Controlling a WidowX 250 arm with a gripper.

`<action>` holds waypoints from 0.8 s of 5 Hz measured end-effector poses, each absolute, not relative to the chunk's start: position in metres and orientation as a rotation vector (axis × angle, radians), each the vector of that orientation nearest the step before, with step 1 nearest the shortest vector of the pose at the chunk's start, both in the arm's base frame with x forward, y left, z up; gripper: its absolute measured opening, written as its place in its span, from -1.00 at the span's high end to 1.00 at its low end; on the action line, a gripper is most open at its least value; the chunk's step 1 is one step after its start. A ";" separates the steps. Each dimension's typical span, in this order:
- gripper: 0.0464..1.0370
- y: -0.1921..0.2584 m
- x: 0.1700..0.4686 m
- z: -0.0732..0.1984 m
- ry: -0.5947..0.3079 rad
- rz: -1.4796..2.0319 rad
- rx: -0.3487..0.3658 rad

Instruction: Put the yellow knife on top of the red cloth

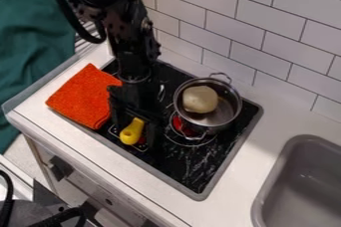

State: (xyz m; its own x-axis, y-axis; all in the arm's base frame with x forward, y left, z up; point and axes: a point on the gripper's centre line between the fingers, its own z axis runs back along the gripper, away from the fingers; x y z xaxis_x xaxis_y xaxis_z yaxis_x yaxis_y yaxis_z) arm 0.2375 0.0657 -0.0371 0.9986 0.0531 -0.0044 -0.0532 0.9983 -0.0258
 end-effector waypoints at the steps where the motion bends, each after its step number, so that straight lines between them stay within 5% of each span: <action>1: -0.83 0.069 0.238 -0.043 0.005 0.066 -0.012; 3: 0.17 0.075 0.242 -0.043 -0.018 0.068 0.055; 4: 0.17 0.075 0.242 -0.042 -0.022 0.066 0.077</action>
State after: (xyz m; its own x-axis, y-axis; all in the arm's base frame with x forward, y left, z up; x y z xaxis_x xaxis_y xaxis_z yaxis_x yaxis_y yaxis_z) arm 0.2423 0.0746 -0.0422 0.9976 0.0650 0.0246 -0.0667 0.9949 0.0760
